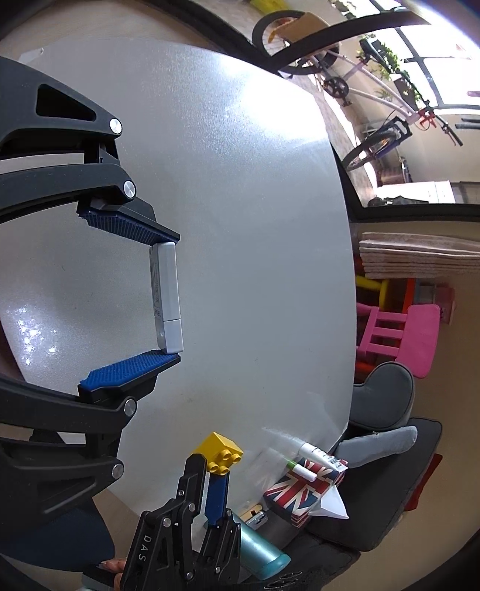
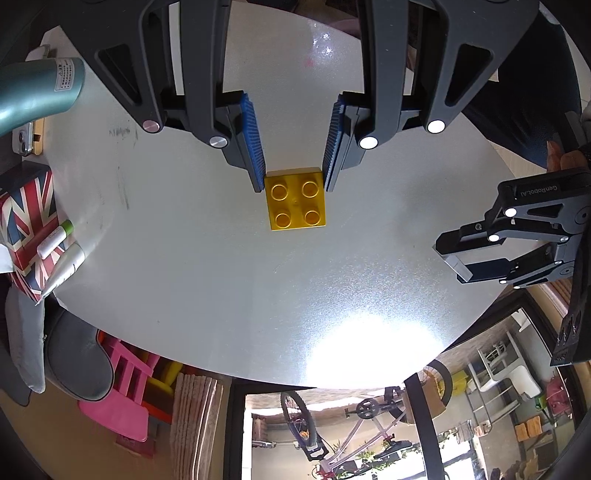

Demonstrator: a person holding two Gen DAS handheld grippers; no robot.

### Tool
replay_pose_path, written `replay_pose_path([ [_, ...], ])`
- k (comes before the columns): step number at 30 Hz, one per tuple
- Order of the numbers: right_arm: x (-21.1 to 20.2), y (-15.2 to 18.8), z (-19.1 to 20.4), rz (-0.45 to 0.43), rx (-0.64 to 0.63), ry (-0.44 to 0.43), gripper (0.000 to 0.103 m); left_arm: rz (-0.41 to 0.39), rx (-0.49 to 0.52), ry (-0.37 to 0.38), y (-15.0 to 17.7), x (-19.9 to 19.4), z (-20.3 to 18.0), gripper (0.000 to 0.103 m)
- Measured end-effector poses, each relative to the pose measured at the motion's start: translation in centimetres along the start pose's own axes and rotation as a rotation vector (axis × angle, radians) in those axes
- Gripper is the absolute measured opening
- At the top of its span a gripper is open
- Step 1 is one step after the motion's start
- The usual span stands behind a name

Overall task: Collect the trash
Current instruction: 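Carry the yellow brick over the pink bin with the right gripper while the left carries the stick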

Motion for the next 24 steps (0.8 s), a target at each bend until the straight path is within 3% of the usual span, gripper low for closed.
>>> replay_pose_path([
  [24,-9.8,7.6,3.2,-0.044,-0.081,-0.1,0.032,-0.023,0.106,0.084,6.1,-8.2,-4.4,0.057],
])
Point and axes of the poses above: each gripper's, at about its wrist camera, not at the fingertips, and x roughly the way its jaws point, z to its left, y to its underside, the point moved 2 cm from there along x, roughly the way its jaws point, and after that the axes turned 13 degrees about y, right-handed, at the moved point
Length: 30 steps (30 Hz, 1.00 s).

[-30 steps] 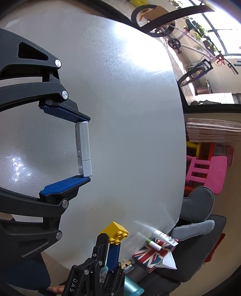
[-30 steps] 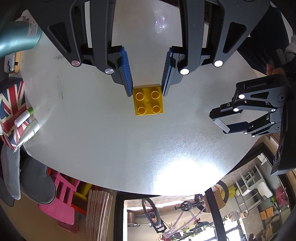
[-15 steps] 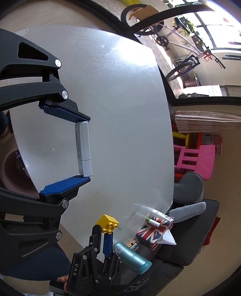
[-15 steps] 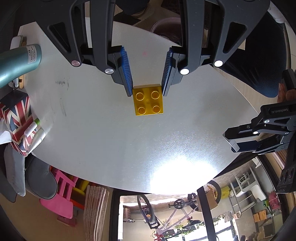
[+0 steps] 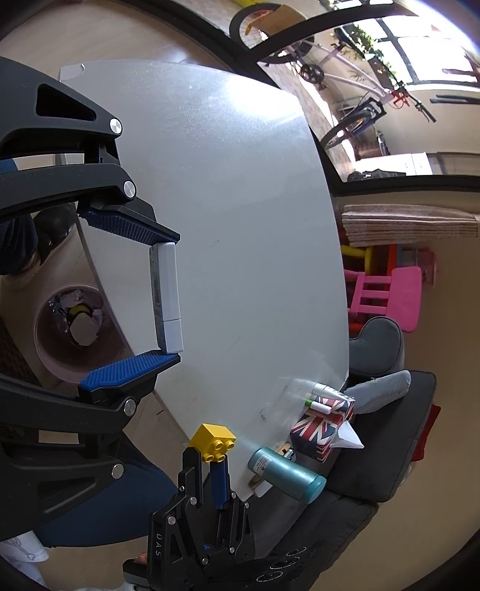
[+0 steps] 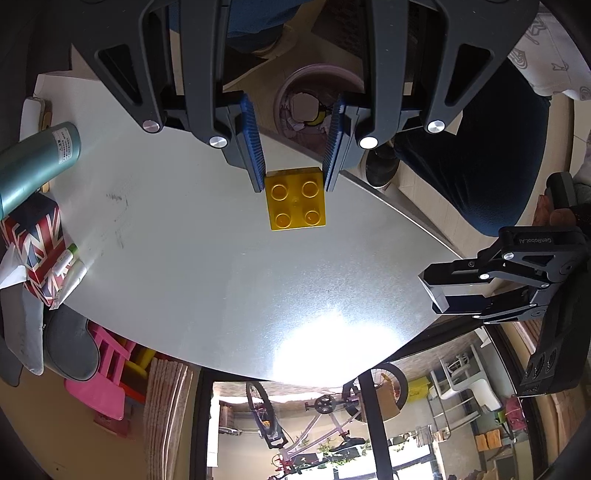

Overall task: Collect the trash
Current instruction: 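Carry the yellow brick over the pink bin with the right gripper while the left carries the stick, then open the right gripper to drop the yellow brick into the pink bin, then lower the white stick over the pink bin and open the left gripper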

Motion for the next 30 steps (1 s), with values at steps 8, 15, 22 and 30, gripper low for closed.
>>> replay_pose_path([
  [8,0.1,2.2,2.4,0.044,-0.029,-0.075,0.032,0.004,0.001,0.024,1.4,-1.1,-0.7,0.057],
  [15,-0.1,2.8,3.9,0.057,-0.061,-0.123,0.05,0.009,0.0,0.031,1.9,-1.2,-0.9,0.057],
  [22,-0.5,2.1,2.6,0.032,-0.012,-0.097,0.092,0.021,0.002,0.044,2.1,-1.0,-1.0,0.057],
  [30,-0.4,1.8,1.4,0.024,0.026,-0.065,0.093,0.034,0.011,0.063,2.1,-0.8,-1.3,0.057],
])
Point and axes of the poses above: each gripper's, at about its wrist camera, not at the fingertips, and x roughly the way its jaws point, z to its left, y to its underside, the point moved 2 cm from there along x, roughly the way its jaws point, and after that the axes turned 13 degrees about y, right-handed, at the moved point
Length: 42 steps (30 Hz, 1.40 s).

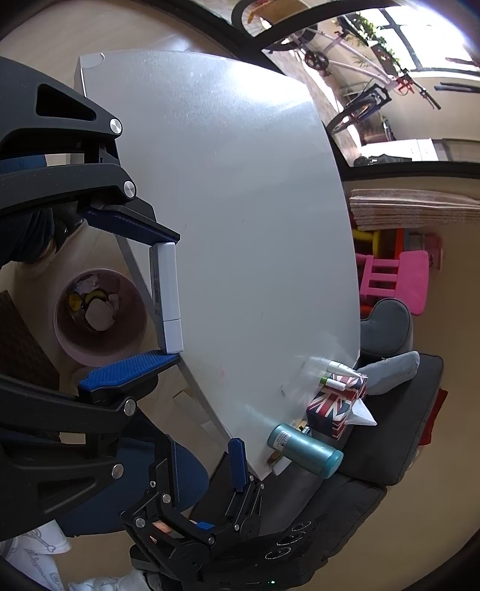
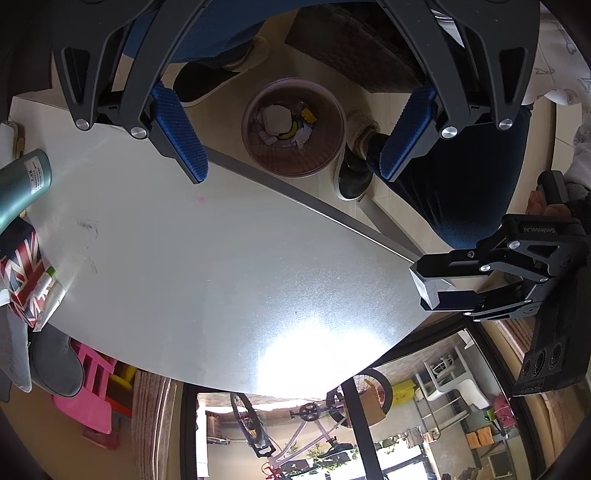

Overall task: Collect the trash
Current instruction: 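Lower the white stick over the pink bin and open the left gripper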

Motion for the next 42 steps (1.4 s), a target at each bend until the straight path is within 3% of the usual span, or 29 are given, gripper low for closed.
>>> replay_pose_path([
  [30,-1.4,-0.6,-3.1,-0.044,0.085,0.076,0.093,0.073,0.031,0.111,0.7,1.8,-1.7,0.058],
  [33,-1.3,-0.7,-3.3,-0.045,0.089,0.078,0.093,0.049,0.023,0.124,0.6,1.6,-1.6,0.098],
  [42,-1.2,-0.7,-3.4,-0.044,0.093,0.081,0.093,0.041,-0.006,0.099,0.1,1.5,-0.9,0.098],
])
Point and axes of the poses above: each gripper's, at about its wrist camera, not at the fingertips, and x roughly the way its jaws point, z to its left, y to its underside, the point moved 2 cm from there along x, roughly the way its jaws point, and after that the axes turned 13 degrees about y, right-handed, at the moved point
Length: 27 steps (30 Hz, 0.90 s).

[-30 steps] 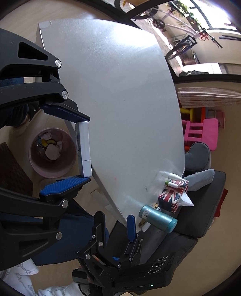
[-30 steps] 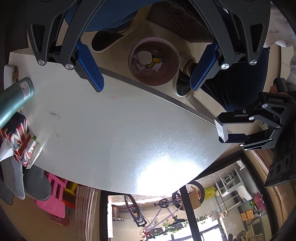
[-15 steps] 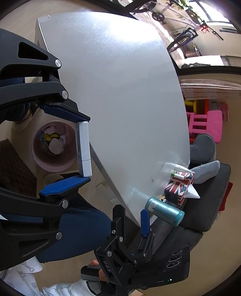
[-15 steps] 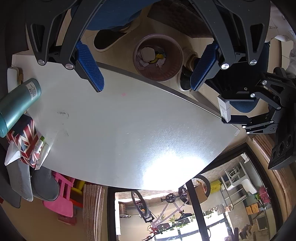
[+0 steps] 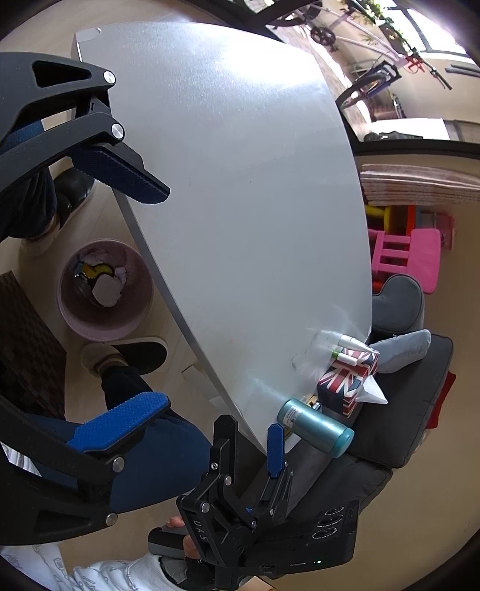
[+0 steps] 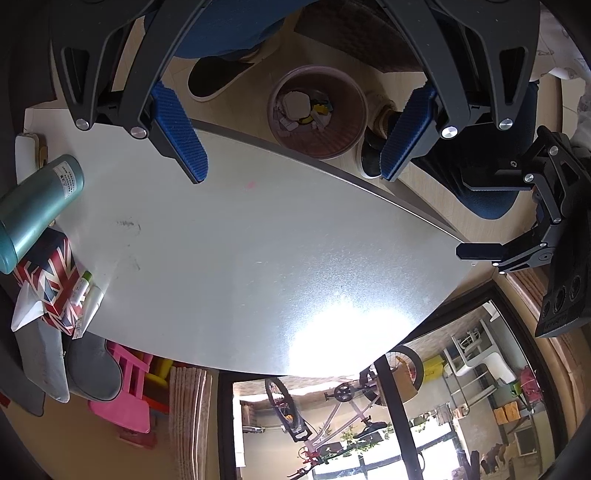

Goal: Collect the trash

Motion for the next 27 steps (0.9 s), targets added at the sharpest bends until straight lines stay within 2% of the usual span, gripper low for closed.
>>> replay_pose_path([
  [15,0.3,-0.1,-0.1,-0.006,0.011,0.012,0.093,-0.038,-0.034,-0.043,-0.5,-0.9,1.6,0.098],
  [27,1.5,-3.1,-1.8,-0.038,0.048,0.052,0.094,-0.085,-0.071,-0.128,-2.2,-1.5,5.2,0.098],
])
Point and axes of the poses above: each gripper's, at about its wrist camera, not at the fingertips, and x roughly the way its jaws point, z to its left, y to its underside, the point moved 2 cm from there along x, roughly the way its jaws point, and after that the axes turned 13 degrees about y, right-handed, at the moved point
